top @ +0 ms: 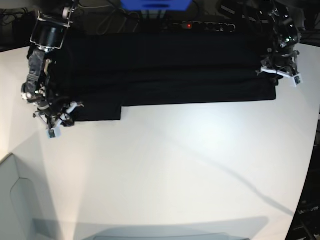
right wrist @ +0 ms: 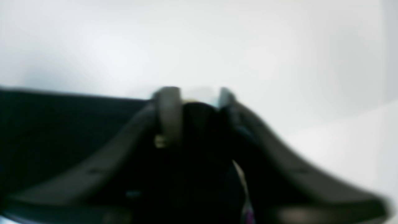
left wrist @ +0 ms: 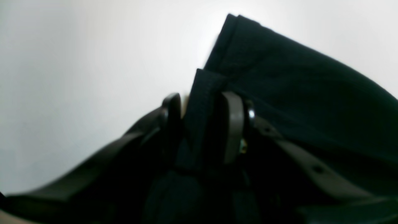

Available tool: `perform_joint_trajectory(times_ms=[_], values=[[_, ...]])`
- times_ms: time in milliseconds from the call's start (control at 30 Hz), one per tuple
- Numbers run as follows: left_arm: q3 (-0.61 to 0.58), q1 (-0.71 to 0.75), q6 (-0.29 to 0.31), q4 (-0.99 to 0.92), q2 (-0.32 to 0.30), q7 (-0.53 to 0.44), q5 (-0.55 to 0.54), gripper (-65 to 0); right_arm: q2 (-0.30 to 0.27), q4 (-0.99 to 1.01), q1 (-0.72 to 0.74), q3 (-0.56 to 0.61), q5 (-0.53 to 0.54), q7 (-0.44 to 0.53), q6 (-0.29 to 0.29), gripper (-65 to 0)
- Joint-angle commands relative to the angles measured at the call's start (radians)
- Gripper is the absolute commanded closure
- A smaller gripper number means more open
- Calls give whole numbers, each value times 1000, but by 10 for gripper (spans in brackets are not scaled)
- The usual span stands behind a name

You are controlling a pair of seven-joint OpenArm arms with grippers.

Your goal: Fold the T-shirt properly

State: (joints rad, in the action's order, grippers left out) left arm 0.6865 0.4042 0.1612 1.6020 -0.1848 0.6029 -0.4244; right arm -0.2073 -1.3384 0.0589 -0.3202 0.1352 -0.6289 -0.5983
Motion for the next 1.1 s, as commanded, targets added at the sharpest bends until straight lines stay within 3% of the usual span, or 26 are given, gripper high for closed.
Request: perform_joint_trajectory(times_ms=[0, 333, 467, 667, 767, 933, 1067], values=[[9, 2, 1, 22, -15, -19, -4, -207, -7, -57, -6, -6, 5, -1, 2, 0], [5, -3, 1, 22, -15, -19, -4, -207, 18, -531, -187, -44, 8, -3, 1, 0], [8, -3, 1, 22, -17, -19, -4, -207, 67, -686, -275, -106, 10, -3, -2, 0], [6, -4, 1, 24, -17, -19, -4, -208, 128, -698, -396, -198, 10, 7, -12, 0], [8, -8, 1, 24, -18, -19, -4, -208, 168, -698, -442, -239, 10, 7, -100, 0], [3, -8, 1, 25, -22, -19, -4, -208, 242, -698, -518, -319, 10, 7, -100, 0], [2, -8, 1, 25, -23, -19, -4, -208, 250, -698, -588, -340, 10, 7, -100, 0]])
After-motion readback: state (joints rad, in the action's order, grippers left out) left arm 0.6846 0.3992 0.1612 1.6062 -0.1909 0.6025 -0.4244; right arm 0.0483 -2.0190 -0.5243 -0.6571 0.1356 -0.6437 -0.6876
